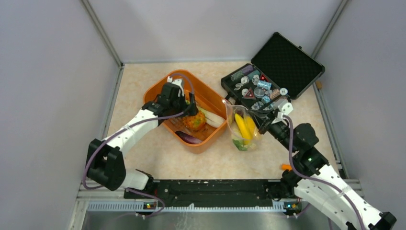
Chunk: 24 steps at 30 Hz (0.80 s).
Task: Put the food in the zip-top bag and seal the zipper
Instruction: Pick up the fake fruit from the bin.
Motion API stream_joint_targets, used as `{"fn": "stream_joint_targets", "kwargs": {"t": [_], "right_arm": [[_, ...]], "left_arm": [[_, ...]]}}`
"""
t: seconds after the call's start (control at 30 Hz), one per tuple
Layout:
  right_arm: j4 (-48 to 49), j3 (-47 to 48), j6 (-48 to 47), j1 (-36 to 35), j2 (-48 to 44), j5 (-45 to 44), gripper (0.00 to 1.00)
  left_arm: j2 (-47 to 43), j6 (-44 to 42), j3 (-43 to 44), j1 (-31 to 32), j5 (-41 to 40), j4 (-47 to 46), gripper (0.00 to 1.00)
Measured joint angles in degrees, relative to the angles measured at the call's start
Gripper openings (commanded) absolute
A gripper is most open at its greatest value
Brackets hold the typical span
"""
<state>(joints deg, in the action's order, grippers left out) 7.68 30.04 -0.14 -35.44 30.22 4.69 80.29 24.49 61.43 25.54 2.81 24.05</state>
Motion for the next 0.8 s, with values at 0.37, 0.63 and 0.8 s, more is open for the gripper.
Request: {"fn": "stream_joint_targets", "kwargs": {"t": [0.37,0.63,0.8], "right_arm": [[-10.12,10.49,4.74,0.0,4.24,8.81,0.0],[-10.64,8.22,4.66,0.0,1.14,9.6,0.0],[-12.22,8.31,4.7,0.0,3.45,9.6,0.0]], "left_arm": [[3.21,17.64,-3.43,0.22,-5.79,-2.91,0.99],[4.52,24.02,-3.93,0.24,-6.91,-3.98,0.99],[6.49,24.57,-3.93,0.94,-5.42,-2.58,0.99]]}}
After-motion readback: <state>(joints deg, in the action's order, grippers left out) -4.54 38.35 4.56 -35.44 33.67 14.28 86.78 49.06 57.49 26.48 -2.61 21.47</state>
